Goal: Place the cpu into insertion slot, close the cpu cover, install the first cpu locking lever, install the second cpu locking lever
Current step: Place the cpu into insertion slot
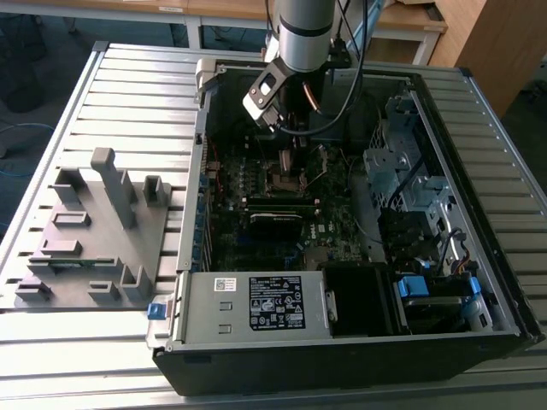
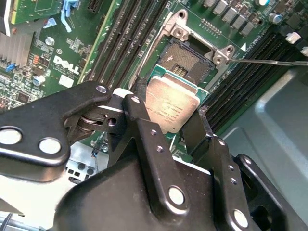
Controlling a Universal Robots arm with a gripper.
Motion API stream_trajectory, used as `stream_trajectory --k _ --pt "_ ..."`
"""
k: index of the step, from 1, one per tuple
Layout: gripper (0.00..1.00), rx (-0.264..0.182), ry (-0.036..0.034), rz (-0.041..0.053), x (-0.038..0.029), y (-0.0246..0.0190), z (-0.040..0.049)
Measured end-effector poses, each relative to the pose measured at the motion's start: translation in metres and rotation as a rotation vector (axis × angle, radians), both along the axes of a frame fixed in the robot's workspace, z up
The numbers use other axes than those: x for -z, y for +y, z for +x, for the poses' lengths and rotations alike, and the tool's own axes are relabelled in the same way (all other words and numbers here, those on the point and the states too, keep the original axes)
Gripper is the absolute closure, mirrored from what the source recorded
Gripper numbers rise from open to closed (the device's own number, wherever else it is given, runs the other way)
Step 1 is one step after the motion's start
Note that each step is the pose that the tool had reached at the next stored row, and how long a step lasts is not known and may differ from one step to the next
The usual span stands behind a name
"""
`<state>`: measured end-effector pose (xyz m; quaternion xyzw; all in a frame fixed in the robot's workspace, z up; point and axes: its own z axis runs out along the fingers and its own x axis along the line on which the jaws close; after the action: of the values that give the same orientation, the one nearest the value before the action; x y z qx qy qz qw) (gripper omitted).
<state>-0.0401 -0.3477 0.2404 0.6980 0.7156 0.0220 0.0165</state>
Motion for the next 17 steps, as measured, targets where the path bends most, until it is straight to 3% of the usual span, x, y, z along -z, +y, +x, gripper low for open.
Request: stream_trajectory --k 2,3,7,8,10,17 --pt "0.46 0.000 -0.0015 -0.0081 0.0004 -0.0001 0.0000" --pt "0.46 0.000 -0.0147 -0.0740 0.0055 0.0007 -0.0009" --pt "0.46 0.000 -0.0147 -0.0742 0.0055 0.0007 -0.0009" --pt "0.46 0.000 -0.0147 -0.0704 0.0055 0.0008 -0.0009" --pt "0.46 0.000 -0.0147 -0.0515 0.0056 0.0008 -0.0009" --pt "0.46 0.000 -0.0148 -0.0468 0.0057 0.0007 -0.0031"
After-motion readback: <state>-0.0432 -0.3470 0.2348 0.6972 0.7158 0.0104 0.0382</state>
